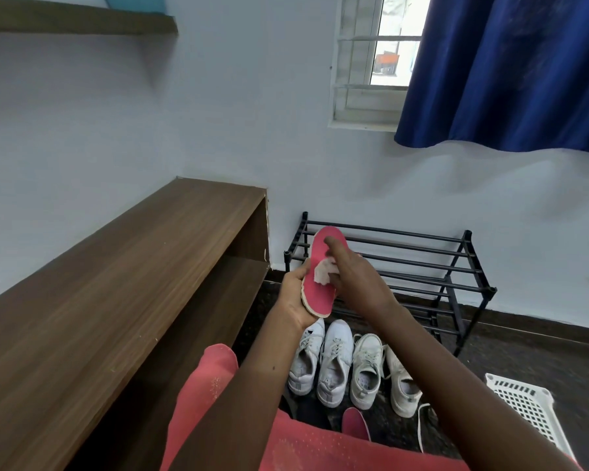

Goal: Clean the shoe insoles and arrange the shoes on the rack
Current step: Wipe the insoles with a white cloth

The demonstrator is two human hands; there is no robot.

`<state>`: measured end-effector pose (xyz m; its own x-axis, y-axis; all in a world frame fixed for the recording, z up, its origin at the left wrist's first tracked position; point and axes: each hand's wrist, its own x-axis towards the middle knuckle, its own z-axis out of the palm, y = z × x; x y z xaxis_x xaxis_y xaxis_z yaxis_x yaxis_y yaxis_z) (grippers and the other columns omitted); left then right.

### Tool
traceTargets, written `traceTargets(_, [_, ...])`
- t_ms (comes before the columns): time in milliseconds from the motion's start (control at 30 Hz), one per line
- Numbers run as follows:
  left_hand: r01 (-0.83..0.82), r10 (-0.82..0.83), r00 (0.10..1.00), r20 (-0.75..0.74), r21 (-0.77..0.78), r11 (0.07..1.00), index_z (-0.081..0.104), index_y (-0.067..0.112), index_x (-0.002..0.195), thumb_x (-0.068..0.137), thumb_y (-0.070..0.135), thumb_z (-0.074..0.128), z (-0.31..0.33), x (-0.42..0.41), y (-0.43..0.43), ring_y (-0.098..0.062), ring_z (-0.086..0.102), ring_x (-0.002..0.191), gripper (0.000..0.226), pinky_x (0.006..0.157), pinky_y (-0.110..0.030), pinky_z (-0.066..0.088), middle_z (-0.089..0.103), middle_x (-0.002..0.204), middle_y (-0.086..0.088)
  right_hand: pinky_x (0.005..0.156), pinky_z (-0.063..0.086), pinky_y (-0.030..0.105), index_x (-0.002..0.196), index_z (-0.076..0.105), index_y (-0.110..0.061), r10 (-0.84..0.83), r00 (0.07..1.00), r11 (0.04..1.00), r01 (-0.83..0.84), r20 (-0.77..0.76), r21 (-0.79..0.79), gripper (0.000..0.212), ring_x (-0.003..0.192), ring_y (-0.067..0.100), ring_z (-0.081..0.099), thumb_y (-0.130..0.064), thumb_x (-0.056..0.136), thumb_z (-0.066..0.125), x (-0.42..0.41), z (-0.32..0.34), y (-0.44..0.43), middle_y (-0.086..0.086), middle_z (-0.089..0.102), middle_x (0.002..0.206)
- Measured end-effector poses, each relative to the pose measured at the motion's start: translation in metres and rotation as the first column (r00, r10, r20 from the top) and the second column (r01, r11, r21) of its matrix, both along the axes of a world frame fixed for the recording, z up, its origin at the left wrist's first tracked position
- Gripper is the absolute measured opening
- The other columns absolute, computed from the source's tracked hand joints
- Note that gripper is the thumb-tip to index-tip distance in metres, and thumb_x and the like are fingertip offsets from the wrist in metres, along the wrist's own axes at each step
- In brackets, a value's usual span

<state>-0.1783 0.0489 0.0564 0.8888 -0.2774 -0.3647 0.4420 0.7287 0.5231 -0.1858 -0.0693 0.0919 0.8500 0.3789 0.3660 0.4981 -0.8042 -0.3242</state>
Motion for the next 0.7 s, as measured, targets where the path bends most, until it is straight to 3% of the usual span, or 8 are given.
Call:
traceTargets(67, [0.003, -0.002, 0.999, 0.032, -0.023, 1.000, 0.073, 0.004, 0.089, 0.096, 0.030, 0.044, 0.001, 0.000, 0.001, -0.024, 0.067, 0.074, 0.039, 0.080, -0.032, 0.048, 0.070, 0.086, -0.012, 0.055, 0.050, 0.035, 0.104, 0.058, 0.001, -0.013, 0.997, 0.993, 0.021, 0.070, -0.117, 0.043, 0.083, 0.041, 0.061, 0.014, 0.064, 0.069, 0.002, -0.002, 0.002, 0.025, 0.052, 0.118])
traceTargets(167, [0.007, -0.006, 0.999, 0.041, -0.032, 0.999, 0.069, 0.003, 0.095, 0.097, 0.031, 0.042, 0.003, -0.001, 0.002, -0.023, 0.069, 0.069, 0.039, 0.070, -0.030, 0.055, 0.070, 0.081, -0.013, 0.049, 0.043, 0.023, 0.072, 0.066, 0.000, 0.046, 0.994, 0.985, -0.029, 0.099, -0.171, 0.020, 0.062, 0.035, 0.064, 0.005, 0.058, 0.080, 0.004, -0.007, 0.004, 0.023, 0.064, 0.094])
traceTargets(233, [0.001, 0.001, 1.000, 0.030, -0.048, 0.999, 0.063, 0.002, 0.098, 0.098, 0.033, 0.038, 0.002, -0.001, 0.002, -0.023, 0.069, 0.064, 0.040, 0.062, -0.029, 0.057, 0.070, 0.076, -0.014, 0.051, 0.047, 0.026, 0.073, 0.072, -0.008, 0.098, 0.988, 0.989, -0.084, 0.116, -0.121, 0.004, 0.061, 0.031, 0.063, -0.009, 0.069, 0.072, -0.001, -0.004, 0.007, 0.012, 0.068, 0.075])
traceTargets(267, [-0.009, 0.010, 1.000, 0.026, -0.046, 0.999, 0.062, 0.002, 0.097, 0.098, 0.034, 0.037, 0.002, -0.001, 0.003, -0.023, 0.069, 0.063, 0.040, 0.060, -0.029, 0.057, 0.070, 0.074, -0.013, 0.054, 0.050, 0.031, 0.078, 0.074, -0.011, 0.089, 0.993, 0.994, -0.084, 0.072, -0.069, 0.008, 0.064, 0.031, 0.063, -0.013, 0.075, 0.067, -0.005, -0.002, 0.010, 0.010, 0.068, 0.072])
traceTargets(367, [-0.024, 0.025, 0.999, 0.020, -0.032, 0.999, 0.062, 0.003, 0.092, 0.098, 0.036, 0.038, 0.003, 0.000, 0.006, -0.023, 0.069, 0.061, 0.041, 0.058, -0.029, 0.058, 0.069, 0.070, -0.011, 0.078, 0.049, 0.041, 0.099, 0.073, -0.009, 0.116, 0.976, 0.992, -0.104, -0.186, 0.073, 0.019, 0.087, 0.027, 0.065, -0.015, 0.086, 0.061, -0.018, 0.005, 0.014, 0.012, 0.072, 0.094])
traceTargets(467, [-0.024, 0.024, 1.000, 0.009, -0.050, 0.998, 0.062, 0.001, 0.093, 0.098, 0.036, 0.038, 0.003, 0.002, 0.009, -0.025, 0.068, 0.057, 0.043, 0.048, -0.026, 0.055, 0.069, 0.070, -0.014, 0.097, 0.041, 0.024, 0.116, 0.066, -0.010, 0.165, 0.911, 0.986, -0.140, -0.378, 0.092, 0.027, 0.111, 0.017, 0.059, -0.009, 0.092, 0.056, -0.021, 0.015, 0.011, 0.006, 0.065, 0.120])
traceTargets(567, [-0.020, 0.021, 1.000, 0.014, -0.032, 0.999, 0.061, 0.007, 0.095, 0.092, 0.036, 0.042, -0.001, 0.003, 0.006, -0.022, 0.064, 0.063, 0.035, 0.053, -0.024, 0.047, 0.068, 0.072, -0.009, 0.086, 0.045, 0.016, 0.111, 0.070, -0.013, 0.072, 0.928, 0.997, -0.054, -0.367, 0.059, 0.032, 0.101, 0.015, 0.063, 0.002, 0.084, 0.061, -0.016, 0.018, 0.010, 0.006, 0.069, 0.113])
traceTargets(700, [-0.020, 0.019, 1.000, -0.012, -0.084, 0.996, 0.064, 0.005, 0.092, 0.098, 0.038, 0.036, -0.007, 0.002, 0.002, -0.025, 0.070, 0.067, 0.044, 0.066, -0.031, 0.056, 0.070, 0.076, -0.012, 0.071, 0.036, 0.006, 0.107, 0.072, -0.013, -0.024, 0.949, 0.994, 0.057, -0.313, 0.096, 0.036, 0.093, 0.016, 0.064, 0.002, 0.075, 0.068, -0.017, 0.013, 0.016, 0.007, 0.072, 0.101])
